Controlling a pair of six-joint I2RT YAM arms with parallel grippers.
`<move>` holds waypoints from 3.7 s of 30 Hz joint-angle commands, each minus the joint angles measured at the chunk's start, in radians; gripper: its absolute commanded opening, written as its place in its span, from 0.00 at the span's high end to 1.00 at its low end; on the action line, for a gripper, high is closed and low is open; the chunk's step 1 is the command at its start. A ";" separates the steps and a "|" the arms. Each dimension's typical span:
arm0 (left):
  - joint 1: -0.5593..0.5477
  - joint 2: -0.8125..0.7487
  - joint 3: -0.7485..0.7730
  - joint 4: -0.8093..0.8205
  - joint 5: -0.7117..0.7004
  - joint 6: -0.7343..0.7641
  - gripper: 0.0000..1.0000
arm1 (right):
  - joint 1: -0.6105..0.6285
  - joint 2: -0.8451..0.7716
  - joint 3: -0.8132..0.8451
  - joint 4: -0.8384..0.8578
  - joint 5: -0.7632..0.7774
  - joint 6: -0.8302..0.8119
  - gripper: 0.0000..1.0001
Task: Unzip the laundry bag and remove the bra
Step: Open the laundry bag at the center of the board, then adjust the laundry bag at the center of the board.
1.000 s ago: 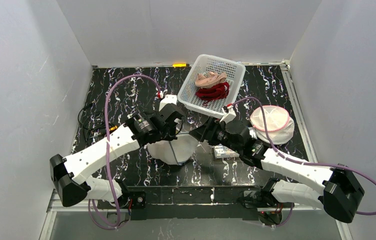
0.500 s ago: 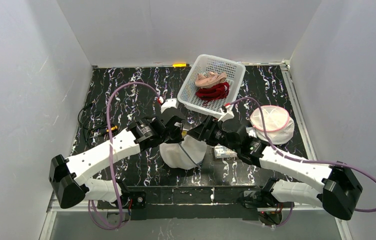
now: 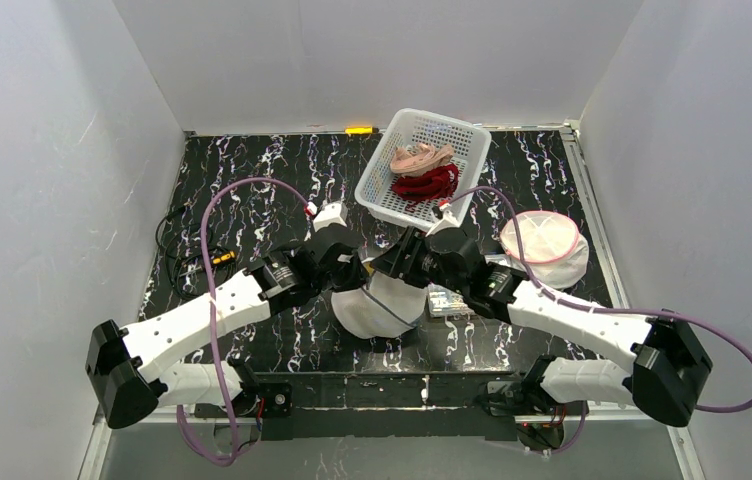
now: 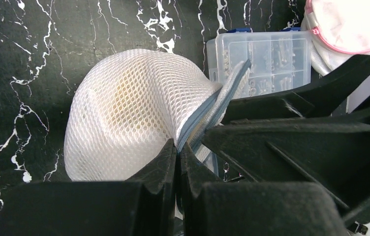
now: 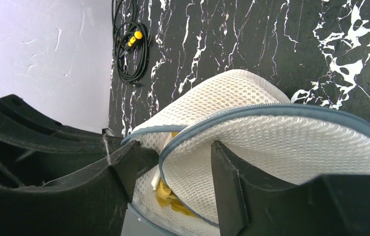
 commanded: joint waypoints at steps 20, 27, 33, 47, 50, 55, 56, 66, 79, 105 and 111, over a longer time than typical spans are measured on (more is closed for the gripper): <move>0.000 -0.112 -0.055 -0.012 -0.094 -0.003 1.00 | 0.049 0.030 0.234 -0.288 0.029 -0.321 0.99; 0.066 -0.201 -0.117 -0.027 -0.140 0.057 1.00 | 0.049 0.010 0.396 -0.432 -0.032 -0.661 0.99; 0.237 -0.265 -0.216 0.048 0.006 0.098 1.00 | 0.050 0.013 0.484 -0.500 -0.064 -0.848 0.99; 0.282 -0.287 -0.368 0.056 0.037 0.100 1.00 | -0.047 -0.173 0.282 -0.524 0.086 -0.816 0.99; 0.282 -0.291 -0.371 0.055 0.055 0.114 1.00 | -0.089 -0.197 0.262 -0.559 0.162 -0.757 0.99; 0.282 -0.314 -0.364 0.057 0.137 0.157 1.00 | -0.133 -0.232 0.227 -0.599 0.261 -0.645 0.97; 0.283 -0.315 -0.362 0.059 0.162 0.163 1.00 | -0.135 -0.238 0.222 -0.606 0.278 -0.635 0.90; 0.283 -0.281 -0.363 0.042 0.238 0.184 1.00 | -0.135 -0.300 0.285 -0.560 0.094 -0.708 0.34; 0.282 -0.280 -0.336 -0.043 0.178 0.222 1.00 | 0.061 0.095 0.301 -0.184 0.000 -0.714 0.42; 0.282 -0.285 -0.401 -0.036 0.150 0.157 1.00 | 0.319 0.278 0.131 -0.182 0.261 -0.807 0.47; 0.283 -0.264 -0.411 -0.026 0.158 0.161 1.00 | 0.369 0.221 0.103 -0.145 0.329 -0.779 0.43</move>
